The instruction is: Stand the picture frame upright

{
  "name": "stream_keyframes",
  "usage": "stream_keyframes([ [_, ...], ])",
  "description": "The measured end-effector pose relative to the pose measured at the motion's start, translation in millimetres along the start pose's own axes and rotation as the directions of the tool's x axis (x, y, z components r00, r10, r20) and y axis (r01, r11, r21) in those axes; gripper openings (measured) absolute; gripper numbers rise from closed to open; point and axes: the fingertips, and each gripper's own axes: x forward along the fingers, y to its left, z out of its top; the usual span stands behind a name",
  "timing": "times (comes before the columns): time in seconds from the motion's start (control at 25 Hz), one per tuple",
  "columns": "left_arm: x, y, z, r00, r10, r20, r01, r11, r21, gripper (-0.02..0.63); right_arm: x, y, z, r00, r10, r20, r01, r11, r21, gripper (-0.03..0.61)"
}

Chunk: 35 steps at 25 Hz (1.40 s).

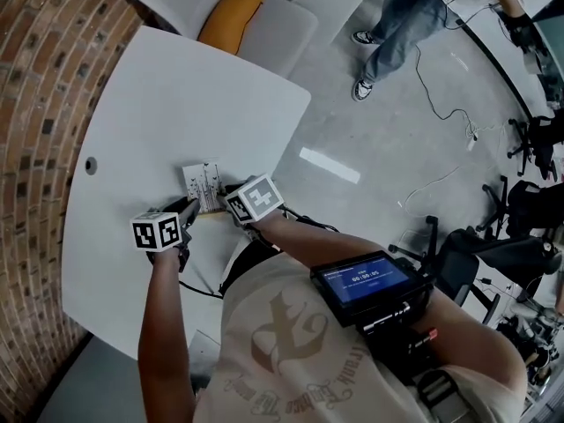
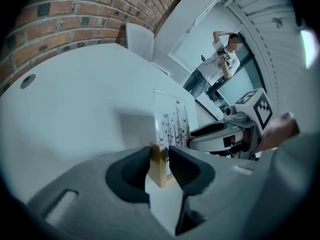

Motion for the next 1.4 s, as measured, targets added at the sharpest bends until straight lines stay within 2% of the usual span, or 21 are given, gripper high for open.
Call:
stream_keyframes([
  [0.28, -7, -16, -6, 0.991, 0.032, 0.126, -0.021, 0.996, -0.09, 0.11, -10, -1, 0, 0.998, 0.036, -0.051, -0.042, 0.991, -0.124, 0.118],
  [0.64, -9, -37, -7, 0.966, 0.101, 0.238, -0.056, 0.981, -0.188, 0.1, -25, -6, 4, 0.985, 0.089, -0.145, -0.129, 0.945, -0.301, 0.118],
  [0.88, -18, -45, -5, 0.935, 0.183, 0.305, -0.107, 0.963, -0.249, 0.098, -30, 0, 12, 0.969, 0.142, -0.201, -0.214, 0.892, -0.398, 0.118],
  [1.04, -26, -44, -7, 0.906, 0.236, 0.352, -0.131, 0.946, -0.298, 0.098, -26, 7, 17, 0.954, 0.175, -0.244, -0.273, 0.844, -0.462, 0.118],
  [1.4, -36, -41, -28, 0.871, 0.296, 0.393, -0.14, 0.915, -0.378, 0.098, -18, 25, 10, 0.934, 0.179, -0.31, -0.329, 0.772, -0.545, 0.118],
])
